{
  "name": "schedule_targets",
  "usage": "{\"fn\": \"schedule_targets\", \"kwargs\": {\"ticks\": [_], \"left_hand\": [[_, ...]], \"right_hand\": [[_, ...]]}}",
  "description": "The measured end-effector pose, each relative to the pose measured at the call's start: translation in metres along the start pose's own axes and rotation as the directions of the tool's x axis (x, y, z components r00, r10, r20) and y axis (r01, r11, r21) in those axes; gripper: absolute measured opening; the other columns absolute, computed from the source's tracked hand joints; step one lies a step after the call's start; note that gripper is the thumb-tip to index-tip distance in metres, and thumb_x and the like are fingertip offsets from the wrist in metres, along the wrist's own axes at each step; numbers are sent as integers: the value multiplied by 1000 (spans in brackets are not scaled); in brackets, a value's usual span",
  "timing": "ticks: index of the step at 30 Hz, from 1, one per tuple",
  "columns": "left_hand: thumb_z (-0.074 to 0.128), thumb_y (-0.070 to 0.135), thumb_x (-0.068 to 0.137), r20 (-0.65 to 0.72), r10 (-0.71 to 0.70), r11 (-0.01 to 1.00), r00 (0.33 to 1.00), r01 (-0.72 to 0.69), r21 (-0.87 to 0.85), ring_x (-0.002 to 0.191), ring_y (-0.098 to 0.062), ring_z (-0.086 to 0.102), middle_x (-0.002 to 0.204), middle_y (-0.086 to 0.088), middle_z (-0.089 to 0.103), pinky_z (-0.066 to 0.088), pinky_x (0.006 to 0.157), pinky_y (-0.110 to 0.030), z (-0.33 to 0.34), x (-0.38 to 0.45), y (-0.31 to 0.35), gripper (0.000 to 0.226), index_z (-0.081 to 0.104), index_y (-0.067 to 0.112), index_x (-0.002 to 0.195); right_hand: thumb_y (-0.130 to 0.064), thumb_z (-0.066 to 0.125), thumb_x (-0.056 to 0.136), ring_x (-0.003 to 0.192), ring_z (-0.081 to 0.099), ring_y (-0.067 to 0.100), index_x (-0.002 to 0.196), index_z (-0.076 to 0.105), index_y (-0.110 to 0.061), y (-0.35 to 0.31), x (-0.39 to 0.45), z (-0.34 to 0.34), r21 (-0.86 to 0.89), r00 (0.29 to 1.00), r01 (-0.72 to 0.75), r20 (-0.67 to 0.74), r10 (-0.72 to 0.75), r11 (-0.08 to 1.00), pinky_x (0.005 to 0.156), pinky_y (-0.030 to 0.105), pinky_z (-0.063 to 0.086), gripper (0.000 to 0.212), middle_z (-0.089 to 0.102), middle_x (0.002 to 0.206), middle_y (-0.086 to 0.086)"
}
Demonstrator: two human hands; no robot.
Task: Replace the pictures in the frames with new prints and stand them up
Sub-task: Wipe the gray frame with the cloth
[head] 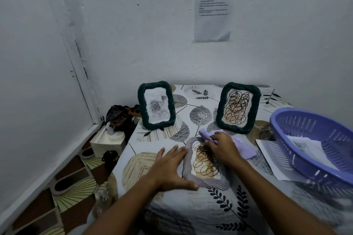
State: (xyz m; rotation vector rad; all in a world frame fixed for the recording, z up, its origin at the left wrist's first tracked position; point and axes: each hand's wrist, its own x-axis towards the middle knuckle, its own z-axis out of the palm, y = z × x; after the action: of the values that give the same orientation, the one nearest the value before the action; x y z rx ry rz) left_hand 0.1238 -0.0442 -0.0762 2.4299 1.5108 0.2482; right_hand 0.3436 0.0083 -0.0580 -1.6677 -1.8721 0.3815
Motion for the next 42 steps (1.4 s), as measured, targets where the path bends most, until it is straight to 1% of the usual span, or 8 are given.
{"fn": "schedule_targets", "kwargs": {"ticks": [3,7,9,18,28,34,38,42], "left_hand": [[46,95,54,1,-3,1000,1000,3,1,147,-5,-6,162,11,3,-8,119,-47,1,1,0,128,6,28,154],[49,93,56,7,-3,1000,1000,3,-18,147,-7,-5,161,11,5,-7,119,-49,-1,0,2,125,5,28,154],[49,92,56,8,0,1000,1000,1,-15,148,-8,-3,161,11,6,-7,119,-49,-1,0,2,124,5,29,154],[42,94,55,-17,-6,999,1000,6,35,148,-10,0,161,10,8,-7,119,-49,1,0,2,123,8,30,154],[47,90,58,-11,-10,1000,1000,10,-3,148,-11,2,161,9,10,-7,119,-49,-2,-4,7,120,10,27,154],[40,93,53,7,-2,1000,1000,3,-24,148,-9,1,161,8,11,-7,119,-50,-3,-3,6,124,9,27,154],[47,92,54,18,-15,1000,1000,15,-17,148,-9,0,162,3,10,-8,119,-48,-6,-5,8,128,7,23,154],[44,93,53,22,-10,1000,1000,10,-13,148,-9,1,162,4,11,-8,119,-49,-5,-3,5,127,9,25,154]], "right_hand": [[-35,61,87,98,57,30,91,76,-25,-7,6,2,-23,994,86,72,-84,996,80,37,42,19,65,103,12],[-43,52,94,132,37,27,127,61,-31,-20,5,6,-220,973,134,217,-85,966,111,45,24,36,47,142,8],[-46,46,96,140,24,25,133,54,-35,-19,4,9,-294,961,165,265,-85,941,115,49,12,40,35,152,5],[-49,34,98,128,36,29,128,60,-35,-12,3,8,-386,966,172,248,-78,906,108,45,26,42,48,135,9],[-44,40,98,91,44,20,107,71,-19,25,-4,-19,-324,981,71,194,-7,943,75,31,35,41,48,94,4],[-38,43,98,118,43,29,117,68,-21,1,-1,0,-315,966,159,245,-82,936,96,36,35,36,49,117,8],[-41,39,99,137,27,31,128,60,-30,-12,5,11,-363,959,197,264,-102,911,114,44,20,37,35,149,11],[-41,38,99,142,21,31,131,57,-30,-14,7,14,-367,951,226,282,-124,902,116,45,16,38,29,153,11]]}}
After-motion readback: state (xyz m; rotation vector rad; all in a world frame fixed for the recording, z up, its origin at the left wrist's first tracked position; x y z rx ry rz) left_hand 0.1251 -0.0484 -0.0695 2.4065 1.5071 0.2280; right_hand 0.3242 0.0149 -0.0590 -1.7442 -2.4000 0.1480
